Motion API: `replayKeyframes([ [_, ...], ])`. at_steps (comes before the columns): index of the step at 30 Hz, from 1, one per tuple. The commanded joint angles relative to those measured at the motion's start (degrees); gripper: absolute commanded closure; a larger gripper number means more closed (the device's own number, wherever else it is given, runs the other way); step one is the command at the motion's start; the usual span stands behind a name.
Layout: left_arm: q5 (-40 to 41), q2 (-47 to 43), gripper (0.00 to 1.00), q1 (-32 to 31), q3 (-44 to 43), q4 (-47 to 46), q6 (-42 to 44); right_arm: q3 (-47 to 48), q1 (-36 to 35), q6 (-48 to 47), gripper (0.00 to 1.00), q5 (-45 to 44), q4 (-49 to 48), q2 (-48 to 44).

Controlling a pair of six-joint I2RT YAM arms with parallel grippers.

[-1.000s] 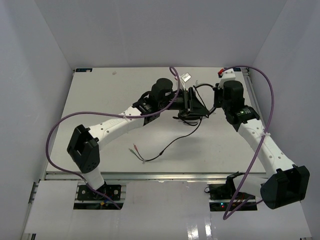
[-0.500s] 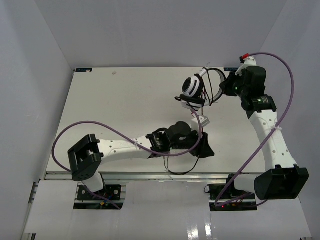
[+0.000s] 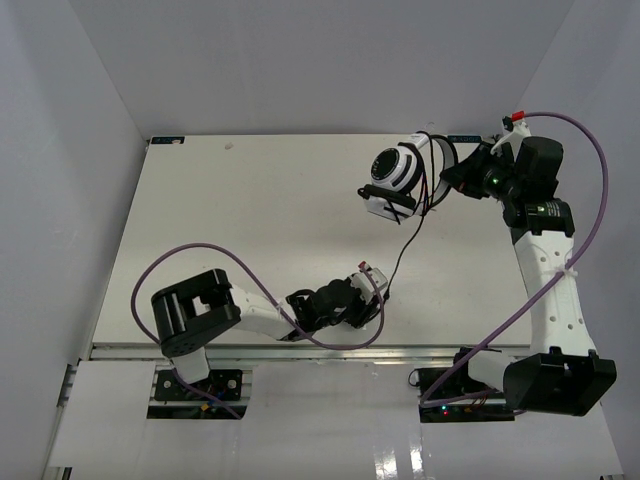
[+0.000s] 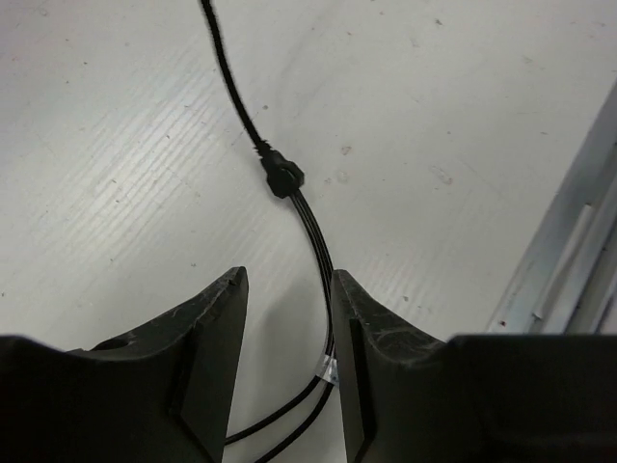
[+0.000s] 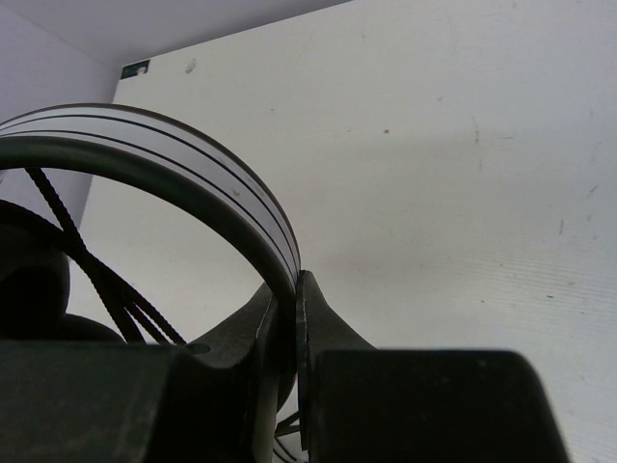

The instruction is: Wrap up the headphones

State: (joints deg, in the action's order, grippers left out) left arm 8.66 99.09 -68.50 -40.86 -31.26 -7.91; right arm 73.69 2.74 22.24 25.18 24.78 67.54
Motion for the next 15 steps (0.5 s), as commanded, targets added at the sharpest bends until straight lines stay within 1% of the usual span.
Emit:
replayKeyframes([
  [1,3.5,2.1,0.5,1.6,0.3,-9.3,4.8,2.6,0.2,4.4,0.92,7.1,-1.9,-3.6],
  [3,2.6,1.2,0.49,1.7,1.7,-11.7,4.9,3.1,0.2,4.1,0.92,6.7,-1.6,-3.9],
  [5,0.0,-1.2,0.47,1.7,4.2,-15.1,5.8,3.9,0.2,3.6,0.92,6.1,-1.2,-3.8],
  [6,-1.7,-2.2,0.45,1.6,5.5,-18.0,7.1,4.1,0.2,3.5,0.92,6.0,-1.1,-3.8],
  [7,-2.8,-3.0,0.39,1.6,6.1,-19.0,8.3,4.0,0.2,3.6,0.92,6.0,-1.0,-3.6],
  [8,-2.9,-3.3,0.34,1.6,6.4,-18.9,9.8,3.9,0.2,3.8,0.92,6.3,-1.1,-3.4],
  [9,-2.1,-3.1,0.32,1.6,6.2,-17.9,11.5,3.7,0.2,4.2,0.92,6.8,-1.2,-3.2],
  [10,-1.6,-2.7,0.32,1.8,5.0,-15.6,12.0,3.7,0.2,4.4,0.92,6.9,-1.4,-3.2],
  [11,-2.0,-2.6,0.31,1.8,5.0,-15.6,12.4,3.6,0.3,4.5,0.92,6.9,-1.4,-3.2],
  [15,-19.7,3.2,0.31,3.0,1.6,-14.7,10.9,2.8,0.3,4.6,0.92,7.7,-1.7,-3.6],
])
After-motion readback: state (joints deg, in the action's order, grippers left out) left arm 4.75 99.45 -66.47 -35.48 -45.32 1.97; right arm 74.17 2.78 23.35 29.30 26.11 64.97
